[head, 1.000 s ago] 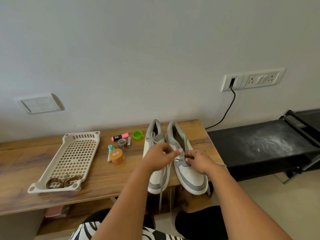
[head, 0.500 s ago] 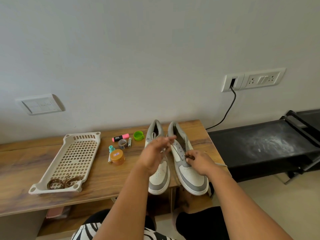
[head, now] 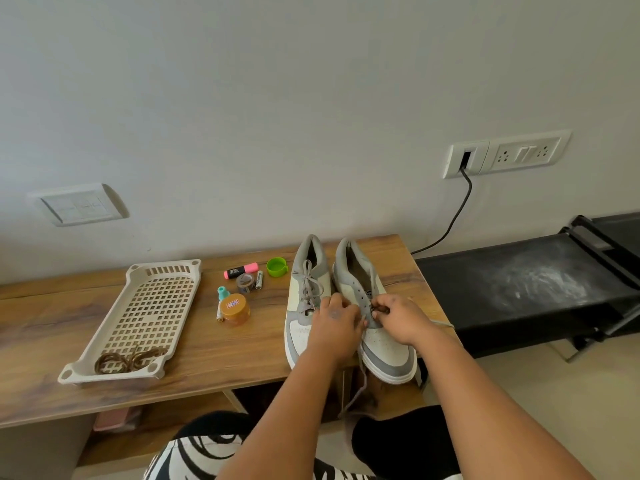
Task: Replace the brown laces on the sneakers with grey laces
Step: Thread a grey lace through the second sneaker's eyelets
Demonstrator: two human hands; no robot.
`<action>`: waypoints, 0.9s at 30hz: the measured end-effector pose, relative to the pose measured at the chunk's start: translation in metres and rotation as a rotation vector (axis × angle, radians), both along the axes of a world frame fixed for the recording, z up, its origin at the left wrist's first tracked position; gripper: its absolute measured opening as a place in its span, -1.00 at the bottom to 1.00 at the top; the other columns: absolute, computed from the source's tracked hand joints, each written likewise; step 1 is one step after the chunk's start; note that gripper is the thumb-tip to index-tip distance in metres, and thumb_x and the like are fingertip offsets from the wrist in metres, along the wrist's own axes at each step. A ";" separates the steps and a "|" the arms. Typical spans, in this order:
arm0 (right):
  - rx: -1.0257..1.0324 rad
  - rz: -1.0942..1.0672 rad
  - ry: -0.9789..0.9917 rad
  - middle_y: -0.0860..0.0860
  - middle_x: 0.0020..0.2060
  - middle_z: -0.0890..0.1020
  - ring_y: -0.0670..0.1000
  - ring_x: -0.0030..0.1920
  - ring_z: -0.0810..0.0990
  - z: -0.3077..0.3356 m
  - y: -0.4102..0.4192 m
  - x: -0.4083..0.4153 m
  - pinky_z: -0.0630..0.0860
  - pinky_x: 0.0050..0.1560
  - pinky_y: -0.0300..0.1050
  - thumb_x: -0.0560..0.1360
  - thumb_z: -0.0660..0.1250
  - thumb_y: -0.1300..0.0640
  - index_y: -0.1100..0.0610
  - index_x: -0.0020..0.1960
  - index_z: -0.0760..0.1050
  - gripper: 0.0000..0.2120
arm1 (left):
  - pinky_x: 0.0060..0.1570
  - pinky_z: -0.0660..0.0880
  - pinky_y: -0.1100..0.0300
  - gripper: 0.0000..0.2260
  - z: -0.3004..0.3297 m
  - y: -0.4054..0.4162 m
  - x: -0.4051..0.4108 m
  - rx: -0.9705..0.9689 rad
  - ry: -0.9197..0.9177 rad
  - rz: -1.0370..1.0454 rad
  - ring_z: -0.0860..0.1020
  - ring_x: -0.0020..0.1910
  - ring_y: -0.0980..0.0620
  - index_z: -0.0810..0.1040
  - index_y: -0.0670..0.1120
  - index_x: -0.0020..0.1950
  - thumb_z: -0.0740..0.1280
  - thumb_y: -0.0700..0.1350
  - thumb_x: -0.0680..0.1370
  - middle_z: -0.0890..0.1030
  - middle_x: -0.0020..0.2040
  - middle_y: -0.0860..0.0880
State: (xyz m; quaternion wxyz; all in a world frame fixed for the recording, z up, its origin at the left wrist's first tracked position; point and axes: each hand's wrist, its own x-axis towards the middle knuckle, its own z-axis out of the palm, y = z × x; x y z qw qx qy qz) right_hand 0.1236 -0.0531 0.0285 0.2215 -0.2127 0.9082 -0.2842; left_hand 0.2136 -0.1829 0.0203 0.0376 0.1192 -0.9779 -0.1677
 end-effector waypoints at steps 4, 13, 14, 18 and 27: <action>-0.002 -0.003 -0.017 0.03 0.18 0.58 0.07 0.27 0.45 0.005 0.001 0.000 0.41 0.30 0.00 0.59 0.28 0.08 -0.01 0.32 0.50 -0.70 | 0.28 0.39 -0.01 -0.91 0.024 -0.008 0.000 0.853 0.100 0.131 0.44 0.12 0.02 0.57 -0.02 -0.05 0.32 -0.03 0.59 0.51 0.09 -0.01; -0.379 -0.334 0.053 -0.09 -0.03 0.58 -0.05 0.04 0.56 0.025 0.019 -0.006 0.43 -0.06 -0.26 0.52 0.33 0.31 -0.01 0.07 0.58 -0.75 | -0.11 0.49 0.19 -0.93 0.053 -0.032 0.013 1.175 -0.003 0.208 0.57 -0.16 0.01 0.60 -0.14 -0.27 0.37 -0.16 0.38 0.67 -0.12 -0.16; -0.365 -0.372 0.075 -0.08 -0.02 0.59 -0.04 0.03 0.56 0.026 0.024 -0.009 0.42 -0.05 -0.24 0.53 0.32 0.30 0.00 0.06 0.57 -0.76 | -0.16 0.50 0.18 -0.93 0.049 -0.028 0.010 1.101 -0.030 0.227 0.58 -0.18 -0.01 0.56 -0.15 -0.25 0.38 -0.17 0.41 0.67 -0.13 -0.19; -0.152 -0.240 -0.059 -0.10 -0.02 0.58 -0.08 0.00 0.52 0.018 0.036 -0.010 0.40 -0.08 -0.20 0.52 0.41 0.04 0.01 0.09 0.57 -0.84 | -0.12 0.57 0.10 -0.70 0.030 -0.008 0.002 0.918 -0.101 0.293 0.64 -0.16 -0.03 0.49 -0.09 -0.08 0.44 0.11 0.45 0.70 -0.15 -0.10; -0.060 -0.156 -0.163 -0.02 -0.05 0.61 0.00 0.00 0.56 0.009 0.024 -0.010 0.51 0.02 -0.07 0.49 0.41 -0.09 0.03 -0.04 0.52 -0.79 | -0.17 0.46 0.11 -0.74 0.004 0.015 -0.004 0.677 -0.028 0.262 0.50 -0.19 0.01 0.46 -0.09 -0.14 0.26 0.07 0.63 0.54 -0.21 -0.03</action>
